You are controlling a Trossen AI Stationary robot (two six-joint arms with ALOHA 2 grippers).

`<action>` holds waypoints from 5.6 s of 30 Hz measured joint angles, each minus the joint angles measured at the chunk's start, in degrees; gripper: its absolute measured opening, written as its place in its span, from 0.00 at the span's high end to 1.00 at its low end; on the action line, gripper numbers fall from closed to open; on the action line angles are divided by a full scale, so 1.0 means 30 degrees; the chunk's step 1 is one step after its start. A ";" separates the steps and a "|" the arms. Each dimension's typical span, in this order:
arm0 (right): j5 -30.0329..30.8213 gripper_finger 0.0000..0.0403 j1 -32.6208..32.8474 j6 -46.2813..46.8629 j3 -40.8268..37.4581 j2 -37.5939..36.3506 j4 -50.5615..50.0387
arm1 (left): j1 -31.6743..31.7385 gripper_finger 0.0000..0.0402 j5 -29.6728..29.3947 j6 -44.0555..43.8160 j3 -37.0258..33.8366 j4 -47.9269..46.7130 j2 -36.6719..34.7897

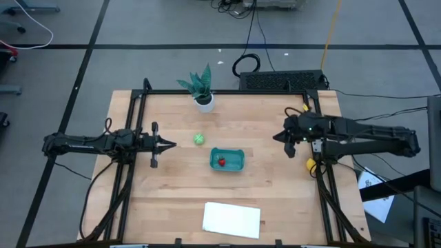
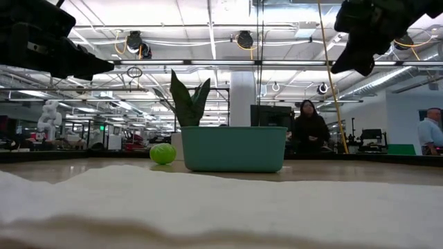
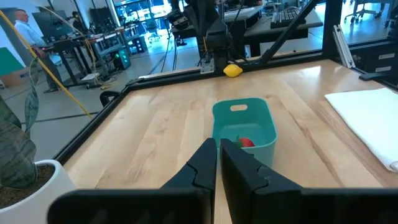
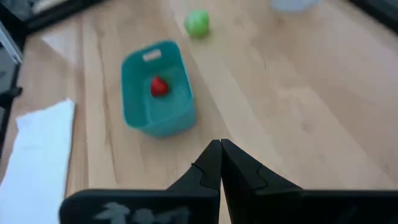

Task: Pick and placing Produce into tupperware
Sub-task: Put the yellow lemon into the blue container

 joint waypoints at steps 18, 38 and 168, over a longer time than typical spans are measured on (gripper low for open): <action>-0.2250 1.00 -0.0015 0.0516 0.2127 0.3080 -0.4956 | -0.0004 0.94 -0.0011 -0.0015 0.0000 -0.0197 0.0000; -0.2434 0.68 -0.0021 0.0783 0.2612 0.4600 -1.1215 | 0.0000 0.94 -0.0007 -0.0015 0.0000 -0.0255 -0.0002; -0.2918 0.30 0.5064 1.0432 0.1825 1.9842 -1.4580 | -0.0007 0.94 0.0073 -0.0444 0.0002 -0.1406 -0.0006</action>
